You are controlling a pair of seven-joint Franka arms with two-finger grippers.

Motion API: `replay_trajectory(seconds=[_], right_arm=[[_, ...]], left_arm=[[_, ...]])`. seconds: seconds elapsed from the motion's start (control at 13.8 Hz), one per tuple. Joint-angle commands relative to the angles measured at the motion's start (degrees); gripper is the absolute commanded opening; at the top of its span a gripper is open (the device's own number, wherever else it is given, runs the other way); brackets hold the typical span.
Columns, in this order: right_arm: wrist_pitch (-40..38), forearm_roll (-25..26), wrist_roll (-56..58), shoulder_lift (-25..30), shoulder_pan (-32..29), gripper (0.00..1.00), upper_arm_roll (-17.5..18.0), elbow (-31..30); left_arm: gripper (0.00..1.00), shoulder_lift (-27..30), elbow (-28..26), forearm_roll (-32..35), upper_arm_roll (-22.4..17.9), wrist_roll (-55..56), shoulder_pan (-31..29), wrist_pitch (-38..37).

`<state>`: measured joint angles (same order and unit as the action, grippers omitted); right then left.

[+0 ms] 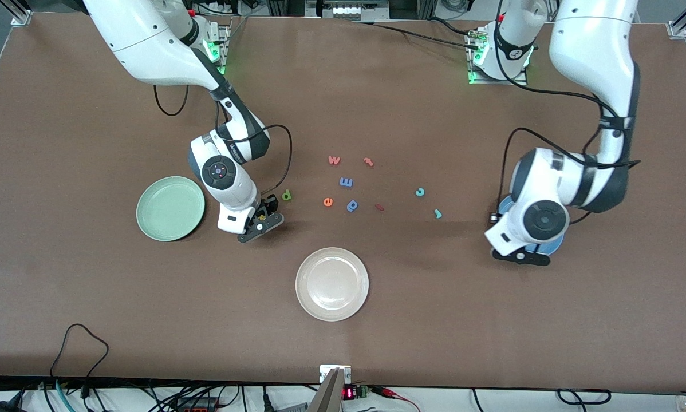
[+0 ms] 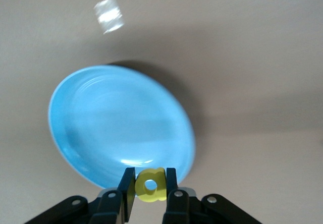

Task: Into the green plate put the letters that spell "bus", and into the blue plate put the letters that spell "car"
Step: 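Drop yellow a into the blue plate while the right gripper carries yellow 2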

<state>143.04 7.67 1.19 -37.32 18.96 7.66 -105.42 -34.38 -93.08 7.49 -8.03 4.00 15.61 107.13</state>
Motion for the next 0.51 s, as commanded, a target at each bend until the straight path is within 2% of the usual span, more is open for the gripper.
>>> replay_trajectory(seconds=[0.0,0.14,0.22,0.29,0.43], right_arm=[[-1.01,0.59,0.39,-0.20,0.02,0.15,-0.10,-0.49],[-1.01,0.59,0.39,-0.20,0.11,0.00,-0.10,-0.49],[-1.01,0.59,0.30,-0.20,0.29,0.00,-0.10,-0.49],[-1.01,0.59,0.30,-0.20,0.20,0.00,-0.10,-0.49],[-1.18,0.59,0.48,0.49,-0.15,0.00,-0.10,-0.40]], left_arm=[[0.18,-1.21,-3.14,1.21,0.74,-3.82,-4.09,3.50],[0.19,-0.87,-9.88,1.12,0.74,-3.83,-4.54,12.35],[0.20,-0.61,-12.10,1.12,0.74,-3.83,-4.80,15.97],[0.28,-0.34,-12.30,1.12,0.74,-3.83,-5.24,16.27],[1.00,1.23,-12.12,1.03,0.83,-3.65,-5.24,14.87]])
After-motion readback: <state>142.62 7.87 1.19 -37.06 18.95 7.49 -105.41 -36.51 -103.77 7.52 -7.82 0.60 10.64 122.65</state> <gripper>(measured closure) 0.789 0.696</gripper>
